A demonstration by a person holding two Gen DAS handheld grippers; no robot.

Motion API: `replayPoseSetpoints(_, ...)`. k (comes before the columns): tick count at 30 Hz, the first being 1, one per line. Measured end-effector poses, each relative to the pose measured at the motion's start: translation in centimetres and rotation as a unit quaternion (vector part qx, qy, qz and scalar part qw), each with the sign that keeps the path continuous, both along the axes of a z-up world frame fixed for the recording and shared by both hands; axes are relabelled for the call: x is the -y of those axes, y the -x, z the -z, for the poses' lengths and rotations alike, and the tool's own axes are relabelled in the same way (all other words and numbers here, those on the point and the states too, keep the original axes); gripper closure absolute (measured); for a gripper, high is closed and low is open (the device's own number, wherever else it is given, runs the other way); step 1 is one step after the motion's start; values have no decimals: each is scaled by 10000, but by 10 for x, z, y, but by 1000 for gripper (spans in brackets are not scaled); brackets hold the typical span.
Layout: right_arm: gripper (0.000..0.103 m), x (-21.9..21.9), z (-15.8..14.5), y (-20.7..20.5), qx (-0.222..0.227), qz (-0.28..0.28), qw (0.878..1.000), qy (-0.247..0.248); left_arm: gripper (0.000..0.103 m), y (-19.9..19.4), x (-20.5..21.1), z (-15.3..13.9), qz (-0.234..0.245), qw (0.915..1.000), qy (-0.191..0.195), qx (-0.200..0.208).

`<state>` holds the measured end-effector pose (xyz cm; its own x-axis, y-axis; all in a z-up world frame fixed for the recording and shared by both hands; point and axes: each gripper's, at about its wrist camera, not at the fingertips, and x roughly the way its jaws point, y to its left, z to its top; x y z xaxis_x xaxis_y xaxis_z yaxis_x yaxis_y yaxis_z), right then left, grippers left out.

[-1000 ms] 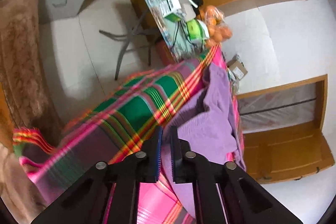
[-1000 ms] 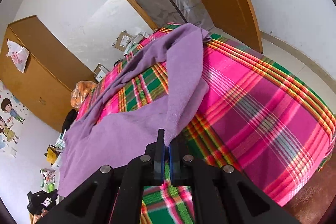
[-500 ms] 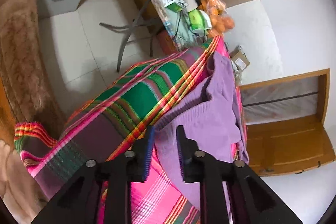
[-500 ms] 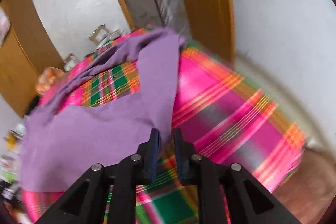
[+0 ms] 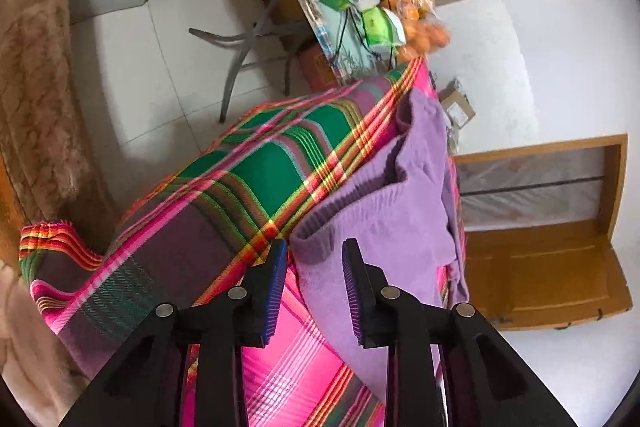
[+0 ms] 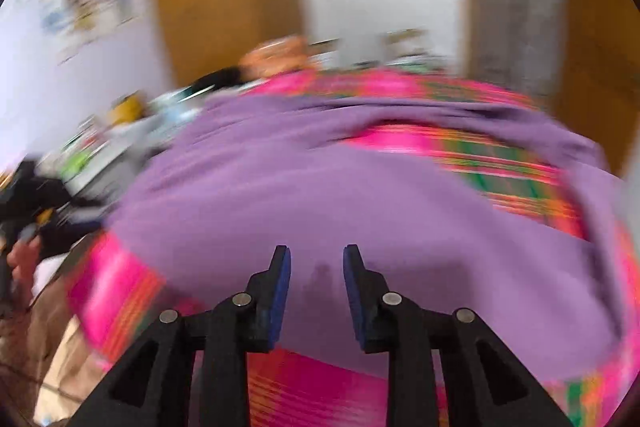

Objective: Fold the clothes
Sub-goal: 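Regrasp the garment edge with the right gripper beside the left gripper holding the waistband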

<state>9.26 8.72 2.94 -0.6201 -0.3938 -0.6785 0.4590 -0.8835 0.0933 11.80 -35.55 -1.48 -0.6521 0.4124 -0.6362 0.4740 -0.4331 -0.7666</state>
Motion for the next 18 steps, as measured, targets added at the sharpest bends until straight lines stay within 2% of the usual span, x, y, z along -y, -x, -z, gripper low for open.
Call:
replayPoseSetpoints(3,70,50,11,2,71,-746,9970,-172,75,4,-3,5,124,9998,-150,44)
replayPoseSetpoints(6,65,90,21,1,260,-1334,9905,-216,75,8,-4,5,146,9998,-124,40)
replayPoseSetpoints(12,61,141,32,-12,201,-2005,9785,-431,75,17,-8,1,341,9993,124,70)
replayPoseSetpoints(18,59,176,42,-17,-9,-2260,9701,-882,76,22,-3,5,474,9987,-119,-115)
